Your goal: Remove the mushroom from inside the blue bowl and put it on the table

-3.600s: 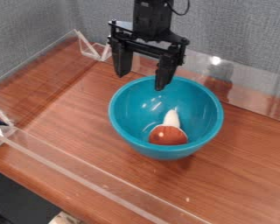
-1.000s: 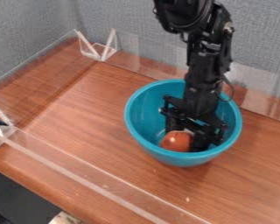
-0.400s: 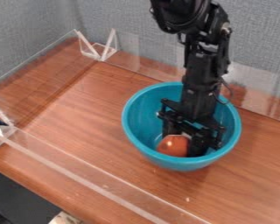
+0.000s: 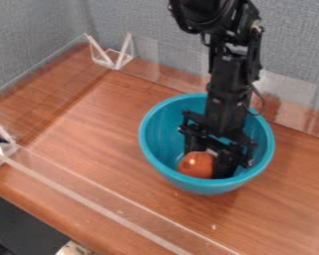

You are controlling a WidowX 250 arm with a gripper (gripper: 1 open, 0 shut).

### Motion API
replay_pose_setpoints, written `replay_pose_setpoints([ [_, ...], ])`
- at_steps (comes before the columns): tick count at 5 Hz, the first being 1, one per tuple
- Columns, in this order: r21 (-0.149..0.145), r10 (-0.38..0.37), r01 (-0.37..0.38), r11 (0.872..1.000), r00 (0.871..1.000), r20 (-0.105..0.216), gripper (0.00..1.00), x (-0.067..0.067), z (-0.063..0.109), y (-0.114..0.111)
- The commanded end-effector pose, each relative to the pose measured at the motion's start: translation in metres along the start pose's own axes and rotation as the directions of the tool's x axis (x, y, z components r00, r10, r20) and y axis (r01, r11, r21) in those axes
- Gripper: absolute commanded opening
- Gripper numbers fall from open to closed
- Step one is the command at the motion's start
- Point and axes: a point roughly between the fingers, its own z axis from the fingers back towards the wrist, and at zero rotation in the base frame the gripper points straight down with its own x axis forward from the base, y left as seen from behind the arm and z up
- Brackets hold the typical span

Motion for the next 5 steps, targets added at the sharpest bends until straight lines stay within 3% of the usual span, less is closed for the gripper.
replay_pose_setpoints([
  [1, 0.008, -0.009, 0.008, 1.0, 0.996, 0.085, 0.0, -0.003, 0.03, 0.001],
  [3, 0.008, -0.013, 0.012, 1.0, 0.994, 0.104, 0.0, -0.01, 0.044, -0.002],
  [4, 0.023, -0.027, 0.024, 0.999, 0.99, 0.138, 0.0, -0.019, 0.063, -0.007],
  [5, 0.07, -0.021, 0.007, 0.998, 0.978, 0.209, 0.0, -0.044, 0.11, -0.005],
])
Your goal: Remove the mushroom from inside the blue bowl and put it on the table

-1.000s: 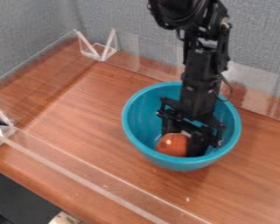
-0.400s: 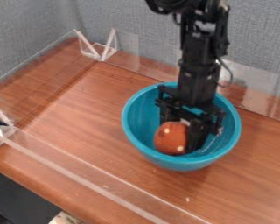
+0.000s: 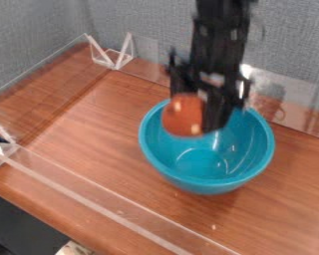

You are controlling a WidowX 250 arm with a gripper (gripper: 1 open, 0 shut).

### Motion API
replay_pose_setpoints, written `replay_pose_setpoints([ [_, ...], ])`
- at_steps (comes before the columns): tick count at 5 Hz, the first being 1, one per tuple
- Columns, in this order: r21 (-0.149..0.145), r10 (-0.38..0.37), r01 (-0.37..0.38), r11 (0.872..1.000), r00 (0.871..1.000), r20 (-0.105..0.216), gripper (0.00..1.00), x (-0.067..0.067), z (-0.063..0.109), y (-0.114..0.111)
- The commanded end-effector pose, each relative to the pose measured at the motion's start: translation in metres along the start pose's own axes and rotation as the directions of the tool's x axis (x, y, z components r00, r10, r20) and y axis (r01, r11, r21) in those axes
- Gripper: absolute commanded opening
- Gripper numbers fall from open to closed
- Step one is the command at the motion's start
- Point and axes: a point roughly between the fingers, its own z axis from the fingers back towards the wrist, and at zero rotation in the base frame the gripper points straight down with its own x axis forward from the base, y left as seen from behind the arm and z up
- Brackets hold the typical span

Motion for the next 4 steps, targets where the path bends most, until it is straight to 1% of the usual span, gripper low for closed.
replay_pose_setpoints([
  [1, 0.07, 0.129, -0.141, 0.988, 0.979, 0.157, 0.0, -0.03, 0.054, 0.041],
  [2, 0.076, 0.305, -0.32, 0.944, 0.938, 0.162, 0.0, -0.065, 0.051, 0.082],
  [3, 0.1, 0.3, -0.312, 0.945, 0.947, 0.114, 0.0, -0.088, 0.018, 0.093],
  [4, 0.126, 0.258, -0.265, 0.956, 0.964, 0.069, 0.0, -0.097, -0.014, 0.085],
])
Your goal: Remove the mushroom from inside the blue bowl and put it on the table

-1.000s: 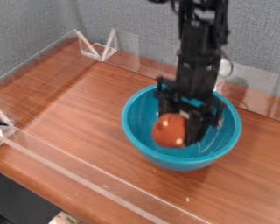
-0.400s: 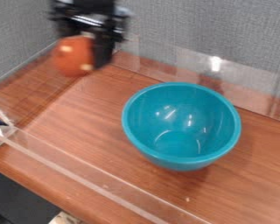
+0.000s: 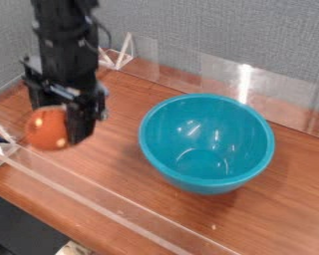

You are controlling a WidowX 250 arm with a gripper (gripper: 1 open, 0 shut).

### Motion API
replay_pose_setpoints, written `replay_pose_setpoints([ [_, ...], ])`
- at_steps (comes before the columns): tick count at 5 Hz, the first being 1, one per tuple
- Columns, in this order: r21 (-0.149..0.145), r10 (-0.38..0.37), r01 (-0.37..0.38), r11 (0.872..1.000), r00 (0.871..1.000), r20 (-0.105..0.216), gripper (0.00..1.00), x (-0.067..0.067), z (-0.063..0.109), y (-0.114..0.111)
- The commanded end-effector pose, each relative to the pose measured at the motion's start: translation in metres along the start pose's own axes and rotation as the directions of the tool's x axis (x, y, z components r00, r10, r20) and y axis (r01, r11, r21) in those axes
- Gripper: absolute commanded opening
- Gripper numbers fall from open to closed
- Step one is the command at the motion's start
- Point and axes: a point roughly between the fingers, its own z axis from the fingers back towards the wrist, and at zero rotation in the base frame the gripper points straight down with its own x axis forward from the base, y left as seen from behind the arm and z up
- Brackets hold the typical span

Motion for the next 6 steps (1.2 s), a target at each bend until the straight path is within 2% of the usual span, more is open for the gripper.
replay_pose_setpoints([
  [1, 0.023, -0.052, 0.051, 0.998, 0.998, 0.044, 0.0, 0.0056, 0.0073, -0.0149],
  [6, 0.091, -0.132, 0.124, 0.988, 0.987, 0.09, 0.0, 0.0052, 0.0118, -0.0172],
])
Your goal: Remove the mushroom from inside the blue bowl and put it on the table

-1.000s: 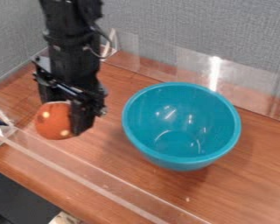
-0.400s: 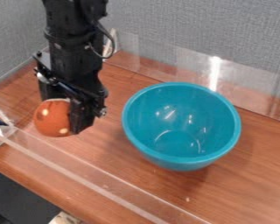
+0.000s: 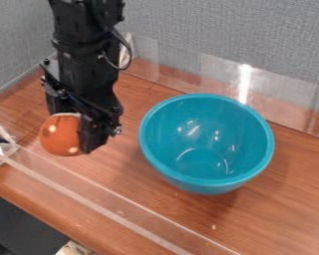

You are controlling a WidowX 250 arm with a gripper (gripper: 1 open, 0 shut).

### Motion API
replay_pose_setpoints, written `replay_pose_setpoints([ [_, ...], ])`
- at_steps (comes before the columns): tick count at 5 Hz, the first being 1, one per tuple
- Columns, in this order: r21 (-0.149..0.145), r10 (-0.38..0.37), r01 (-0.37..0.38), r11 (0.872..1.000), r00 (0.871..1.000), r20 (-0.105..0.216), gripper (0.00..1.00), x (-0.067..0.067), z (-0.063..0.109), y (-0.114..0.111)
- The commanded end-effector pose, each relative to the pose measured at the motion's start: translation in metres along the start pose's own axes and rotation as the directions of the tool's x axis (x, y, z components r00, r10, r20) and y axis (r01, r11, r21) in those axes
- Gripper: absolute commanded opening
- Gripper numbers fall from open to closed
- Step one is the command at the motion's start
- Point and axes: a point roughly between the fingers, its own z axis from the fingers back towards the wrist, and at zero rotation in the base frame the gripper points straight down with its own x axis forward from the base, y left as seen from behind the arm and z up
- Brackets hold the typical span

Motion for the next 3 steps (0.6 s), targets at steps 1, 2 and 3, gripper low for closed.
replay_pose_setpoints([
  [1, 0.027, -0.017, 0.016, 1.0, 0.999, 0.043, 0.0, 0.0024, 0.0063, 0.0006],
  [2, 0.041, -0.027, 0.025, 0.999, 0.998, 0.049, 0.0, 0.0027, 0.0045, 0.001],
  [3, 0.052, -0.038, 0.035, 0.998, 0.998, 0.059, 0.0, 0.0021, 0.005, 0.0013],
])
